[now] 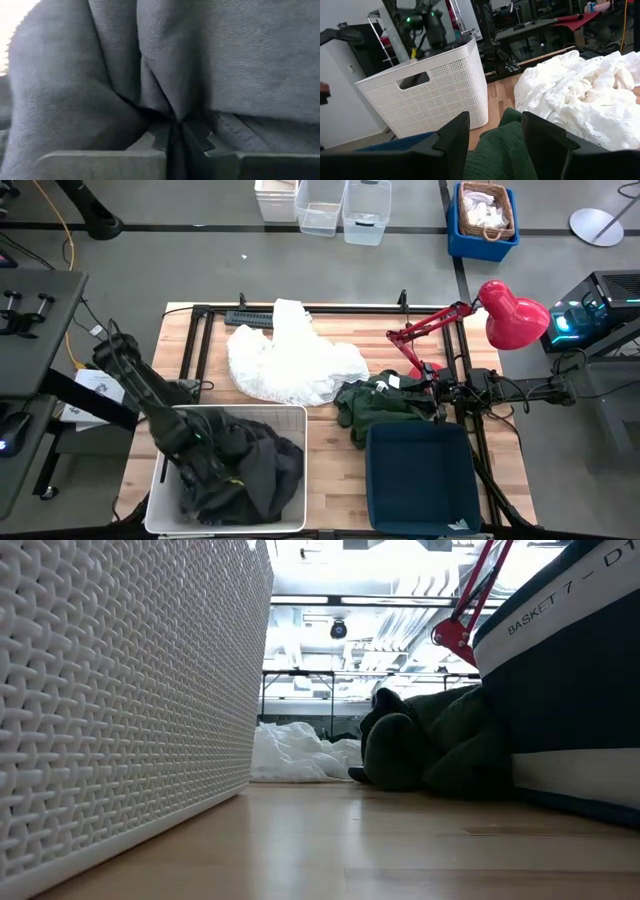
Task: Sort clothes
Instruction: Put the gray pants into the white bin
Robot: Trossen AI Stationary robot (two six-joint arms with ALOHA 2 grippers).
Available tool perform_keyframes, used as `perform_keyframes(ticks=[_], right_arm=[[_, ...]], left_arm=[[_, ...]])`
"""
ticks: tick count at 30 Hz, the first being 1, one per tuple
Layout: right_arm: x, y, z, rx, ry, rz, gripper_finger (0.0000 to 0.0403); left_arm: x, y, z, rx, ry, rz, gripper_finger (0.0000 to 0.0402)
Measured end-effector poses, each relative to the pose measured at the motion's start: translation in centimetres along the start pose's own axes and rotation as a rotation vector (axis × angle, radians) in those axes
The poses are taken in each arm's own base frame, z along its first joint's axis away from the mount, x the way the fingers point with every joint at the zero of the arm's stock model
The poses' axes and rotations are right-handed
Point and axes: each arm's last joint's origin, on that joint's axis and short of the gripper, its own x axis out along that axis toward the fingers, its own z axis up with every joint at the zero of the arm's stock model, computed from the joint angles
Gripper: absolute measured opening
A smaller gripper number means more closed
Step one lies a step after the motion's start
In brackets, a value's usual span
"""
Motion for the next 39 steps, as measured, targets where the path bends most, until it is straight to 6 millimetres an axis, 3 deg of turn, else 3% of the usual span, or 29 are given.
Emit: perform_keyframes(ticks=[9, 13, 16, 20, 26, 29, 31, 33, 36, 39], right_arm=[[0.0, 0.0, 0.0, 0.000, 0.000, 0.000, 0.0179], [0.0, 0.0, 0.0, 0.000, 0.000, 0.000, 0.0179], [0.0, 0.0, 0.0, 0.000, 0.000, 0.000, 0.0179], [0.0, 0.0, 0.0, 0.000, 0.000, 0.000, 0.0179], [0.0, 0.0, 0.0, 0.000, 0.000, 0.000, 0.0179], [0.0, 0.0, 0.0, 0.000, 0.000, 0.000, 0.0179], [0.0, 0.0, 0.0, 0.000, 0.000, 0.000, 0.0179], [0.0, 0.0, 0.0, 0.000, 0.001, 0.000, 0.0179], [0.0, 0.0, 0.0, 0.000, 0.000, 0.000, 0.0179], [0.0, 0.0, 0.0, 0.000, 0.001, 0.000, 0.0179]], left_arm=[[6.1, -3.2, 1.4, 0.144, 0.069, -0.074, 0.0157], [6.3, -2.4, 3.2, 0.169, 0.209, -0.083, 0.0224], [3.7, -1.1, 4.8, 0.179, 0.230, -0.090, 0.0262], [-2.4, 0.8, 6.4, 0.172, 0.017, -0.161, 0.0284], [-10.6, 5.6, 5.8, 0.108, -0.416, -0.131, 0.0283], [-12.4, 7.9, 5.4, 0.004, -0.608, -0.106, 0.0283], [-11.7, 8.2, 5.4, -0.082, -0.635, -0.227, 0.0283], [-9.9, 6.9, 5.0, -0.100, -0.580, -0.432, 0.0283], [-6.7, 4.6, 2.9, -0.044, -0.363, -0.644, 0.0283], [-5.1, 3.0, 0.5, -0.024, -0.199, -0.744, 0.0282]])
